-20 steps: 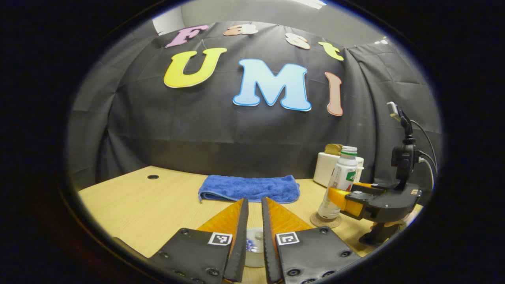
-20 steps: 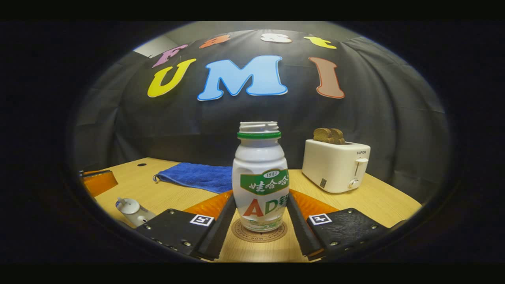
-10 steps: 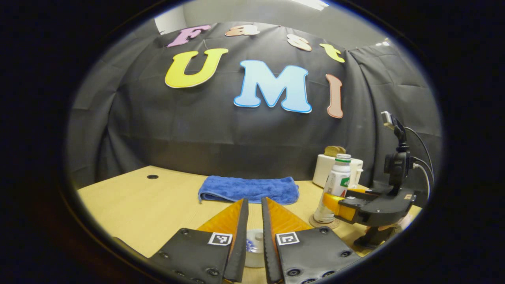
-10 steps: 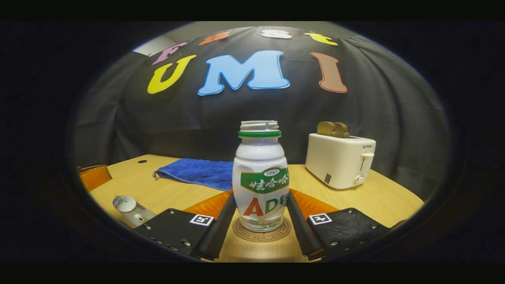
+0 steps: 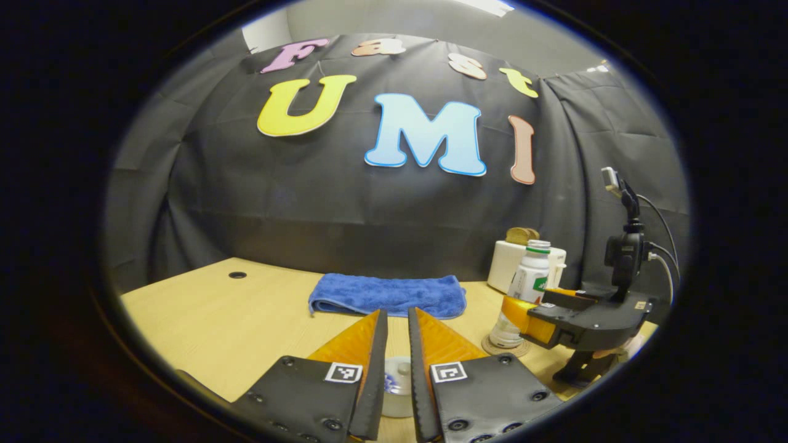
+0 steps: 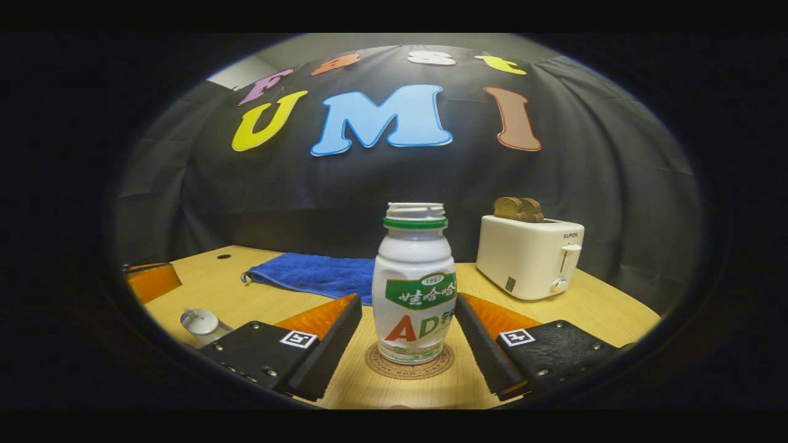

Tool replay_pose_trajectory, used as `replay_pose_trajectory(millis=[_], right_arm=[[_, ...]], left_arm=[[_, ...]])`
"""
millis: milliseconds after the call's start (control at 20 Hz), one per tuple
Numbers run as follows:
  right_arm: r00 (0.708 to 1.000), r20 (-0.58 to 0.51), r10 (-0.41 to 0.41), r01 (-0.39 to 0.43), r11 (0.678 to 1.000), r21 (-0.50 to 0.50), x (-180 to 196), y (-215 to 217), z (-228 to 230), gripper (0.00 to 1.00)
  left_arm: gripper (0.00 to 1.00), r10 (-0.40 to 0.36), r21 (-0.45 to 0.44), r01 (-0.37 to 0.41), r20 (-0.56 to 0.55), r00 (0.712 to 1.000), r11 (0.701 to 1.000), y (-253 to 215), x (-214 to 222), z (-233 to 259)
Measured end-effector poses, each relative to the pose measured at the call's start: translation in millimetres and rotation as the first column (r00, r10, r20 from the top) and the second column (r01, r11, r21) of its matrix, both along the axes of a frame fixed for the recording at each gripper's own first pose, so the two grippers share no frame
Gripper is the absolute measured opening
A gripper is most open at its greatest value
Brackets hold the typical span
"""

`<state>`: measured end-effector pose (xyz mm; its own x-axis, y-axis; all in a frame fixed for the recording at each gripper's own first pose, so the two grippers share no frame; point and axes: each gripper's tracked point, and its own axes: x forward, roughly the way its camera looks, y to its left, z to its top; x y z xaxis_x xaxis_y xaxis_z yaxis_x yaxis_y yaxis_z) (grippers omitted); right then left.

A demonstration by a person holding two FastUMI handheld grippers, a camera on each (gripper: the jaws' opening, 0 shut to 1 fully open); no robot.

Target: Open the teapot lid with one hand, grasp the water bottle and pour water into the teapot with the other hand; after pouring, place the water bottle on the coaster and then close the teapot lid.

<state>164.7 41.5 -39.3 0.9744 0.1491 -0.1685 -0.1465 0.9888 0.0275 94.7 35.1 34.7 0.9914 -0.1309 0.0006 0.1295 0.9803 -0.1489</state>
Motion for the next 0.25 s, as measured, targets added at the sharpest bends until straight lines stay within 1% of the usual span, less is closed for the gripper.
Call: replay_pose_trajectory(millis=[50, 100, 250], right_arm=[[1.0, 0.004, -0.004, 0.004, 1.0, 0.0, -1.6, -1.1, 1.5, 0.93], [1.0, 0.009, -0.009, 0.009, 1.0, 0.0, -3.0, -2.9, 2.9, 0.93], [0.999, 0.024, -0.023, 0.023, 1.0, -0.002, -9.5, -8.2, 7.5, 0.93]], left_arm=[[0.27, 0.001, 0.0, -0.001, 0.0, 1.0, 1.0, 0.1, 1.1, -0.9], [0.29, 0.001, -0.001, -0.001, -0.001, 1.0, 1.0, 0.5, 0.3, -0.8], [0.29, 0.0, 0.001, 0.0, 0.0, 1.0, 1.0, 0.2, -0.2, -0.5]])
